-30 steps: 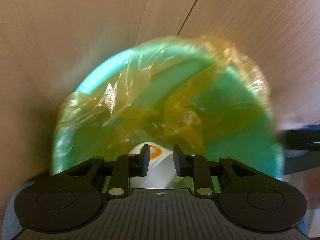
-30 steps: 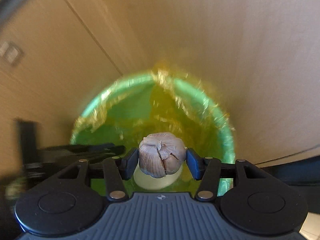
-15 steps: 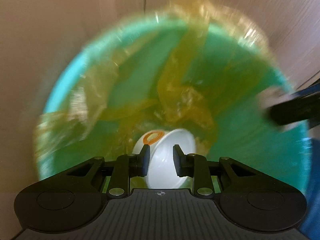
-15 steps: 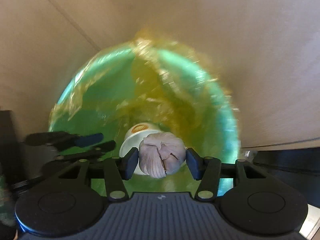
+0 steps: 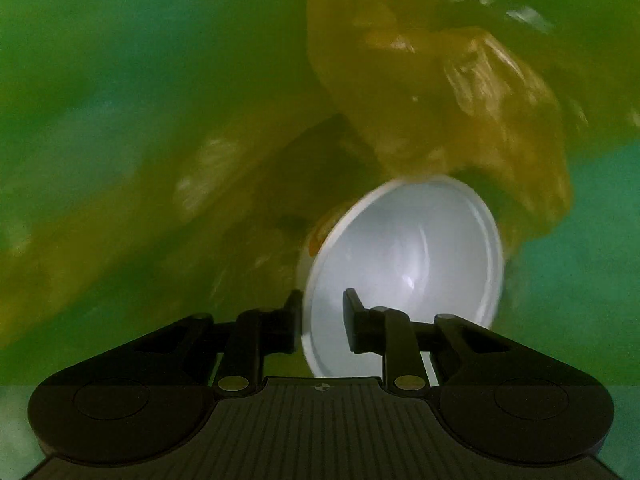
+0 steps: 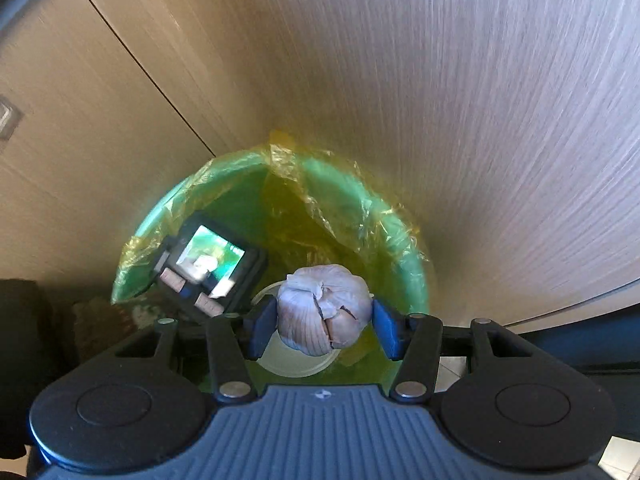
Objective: Collect trash
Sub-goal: 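Open the left tool to drop the bowl while the right tool drops the garlic into the bin, then raise both empty tools back up to the counter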
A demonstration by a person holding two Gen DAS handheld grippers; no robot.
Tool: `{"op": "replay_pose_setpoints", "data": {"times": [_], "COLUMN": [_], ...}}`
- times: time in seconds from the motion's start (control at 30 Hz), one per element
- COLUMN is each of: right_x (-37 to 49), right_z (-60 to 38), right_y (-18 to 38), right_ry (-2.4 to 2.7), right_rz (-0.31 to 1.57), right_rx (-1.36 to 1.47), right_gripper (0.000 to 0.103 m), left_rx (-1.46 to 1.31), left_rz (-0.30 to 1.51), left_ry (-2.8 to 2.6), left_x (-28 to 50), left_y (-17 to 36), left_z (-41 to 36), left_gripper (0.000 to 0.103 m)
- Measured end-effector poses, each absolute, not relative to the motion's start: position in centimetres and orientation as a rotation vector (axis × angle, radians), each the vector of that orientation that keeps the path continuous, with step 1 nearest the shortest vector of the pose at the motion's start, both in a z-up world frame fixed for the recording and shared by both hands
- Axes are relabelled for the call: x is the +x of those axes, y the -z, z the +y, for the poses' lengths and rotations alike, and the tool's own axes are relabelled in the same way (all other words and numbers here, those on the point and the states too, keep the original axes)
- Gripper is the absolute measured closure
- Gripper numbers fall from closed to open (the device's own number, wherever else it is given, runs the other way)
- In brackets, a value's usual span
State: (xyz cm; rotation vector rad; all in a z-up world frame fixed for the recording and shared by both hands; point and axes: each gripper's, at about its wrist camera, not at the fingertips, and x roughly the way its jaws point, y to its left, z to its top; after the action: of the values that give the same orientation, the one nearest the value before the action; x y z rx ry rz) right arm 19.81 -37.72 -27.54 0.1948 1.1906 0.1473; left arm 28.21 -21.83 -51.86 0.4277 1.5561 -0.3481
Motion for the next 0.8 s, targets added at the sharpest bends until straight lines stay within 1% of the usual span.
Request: {"op": "replay_pose_setpoints", "data": {"times": [0.07, 0.13, 0.23, 0.33, 0.5, 0.57, 0.67, 0.77, 0.8], "right_x": [19.6, 20.1, 20.4, 20.6, 22.4, 23.2, 24.1, 25.1, 25.2], "right_z": [-37.5, -37.2, -37.2, -36.2, -32.8, -30.7, -28.1, -28.4, -28.8], "right_y": [27.8, 29.3, 31.7, 33.2, 36.6, 38.0, 39.7, 39.5, 38.8], "right_ry": [-0.137, -0.143, -0.178, -0.202, -0.247, -0.271, -0.297, -0.292, -0.292], "right_rz": [1.202, 1.232, 1.310, 1.371, 1.476, 1.508, 1.513, 1.520, 1.509], "right_rx": [0.193, 0.223, 0.282, 0.280, 0.205, 0.140, 0.059, 0.128, 0.161], "right_gripper": [0.051, 0.051, 0.051, 0.051, 0.051, 0.050, 0.050, 0.048, 0.045], "left_rx": [0.389, 0.368, 0.262, 0.173, 0.021, -0.016, -0.059, -0.116, -0.134], "left_rz": [1.543, 1.554, 1.580, 1.508, 1.259, 1.198, 1.150, 1.091, 1.067], "left_ry": [0.354, 0.349, 0.355, 0.376, 0.351, 0.356, 0.401, 0.396, 0.394], "left_x": [28.3, 28.4, 28.5, 28.0, 24.6, 22.5, 19.4, 16.8, 16.0], "left_y": [52.3, 51.8, 48.9, 44.0, 33.4, 29.5, 25.1, 21.5, 20.5], "left_z": [-22.0, -21.7, -20.2, -18.3, -13.8, -12.2, -9.7, -7.4, -6.2], "left_gripper": [0.076, 0.076, 0.076, 0.076, 0.076, 0.076, 0.076, 0.076, 0.076]}}
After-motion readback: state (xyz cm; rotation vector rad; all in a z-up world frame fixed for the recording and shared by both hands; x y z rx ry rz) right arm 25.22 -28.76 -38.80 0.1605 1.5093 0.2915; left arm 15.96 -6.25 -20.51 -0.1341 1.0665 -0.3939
